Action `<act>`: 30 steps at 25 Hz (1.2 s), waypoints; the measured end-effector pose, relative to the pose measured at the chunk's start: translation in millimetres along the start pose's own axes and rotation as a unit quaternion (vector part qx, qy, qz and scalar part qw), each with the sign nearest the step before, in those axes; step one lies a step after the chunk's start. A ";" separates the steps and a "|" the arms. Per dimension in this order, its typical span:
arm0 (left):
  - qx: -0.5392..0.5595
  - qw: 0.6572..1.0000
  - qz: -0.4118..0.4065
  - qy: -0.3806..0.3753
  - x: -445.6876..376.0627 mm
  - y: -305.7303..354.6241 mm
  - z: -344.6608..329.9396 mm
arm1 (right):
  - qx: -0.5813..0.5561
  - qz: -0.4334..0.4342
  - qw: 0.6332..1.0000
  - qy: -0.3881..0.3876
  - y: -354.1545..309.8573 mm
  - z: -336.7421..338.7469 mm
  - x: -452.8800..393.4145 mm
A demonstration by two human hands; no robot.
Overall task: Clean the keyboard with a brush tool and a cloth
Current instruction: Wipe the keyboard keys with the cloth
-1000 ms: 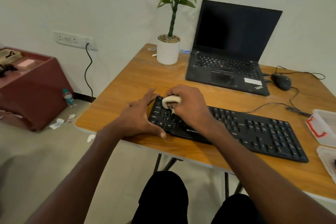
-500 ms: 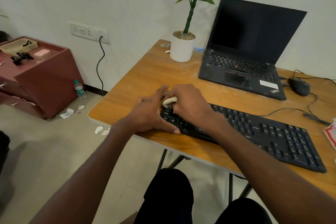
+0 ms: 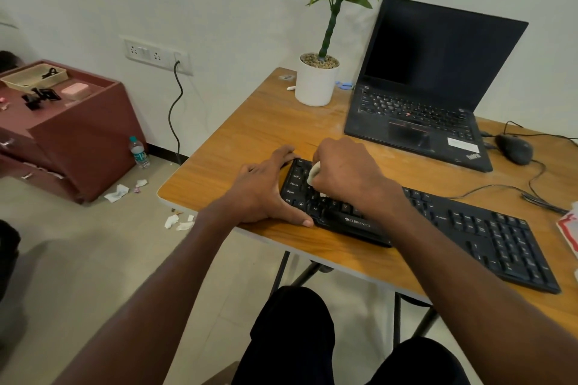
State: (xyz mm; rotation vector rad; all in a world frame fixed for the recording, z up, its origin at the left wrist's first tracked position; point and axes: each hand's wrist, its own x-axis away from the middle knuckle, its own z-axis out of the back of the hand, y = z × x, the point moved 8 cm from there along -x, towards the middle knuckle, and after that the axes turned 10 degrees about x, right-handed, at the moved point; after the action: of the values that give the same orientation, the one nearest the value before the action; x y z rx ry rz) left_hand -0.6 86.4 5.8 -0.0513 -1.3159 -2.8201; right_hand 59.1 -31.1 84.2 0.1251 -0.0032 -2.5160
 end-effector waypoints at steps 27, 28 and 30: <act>-0.006 1.000 -0.019 0.021 -2.6 -2.0 1.0 | -0.128 0.029 0.991 0.033 -6.5 -4.0 -14.1; -0.002 1.000 -0.022 0.019 -1.4 -1.5 0.4 | -0.161 0.037 0.986 0.023 -14.5 -4.7 -11.4; -0.001 1.000 -0.021 0.014 -0.9 -1.2 0.0 | -0.165 0.042 0.985 0.001 -18.2 -10.8 -7.1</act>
State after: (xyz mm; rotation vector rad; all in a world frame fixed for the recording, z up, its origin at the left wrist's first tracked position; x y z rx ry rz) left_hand 0.3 87.2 4.8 0.0163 -1.3225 -2.8453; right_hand 55.2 -11.9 73.6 -0.0078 0.3998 -2.3934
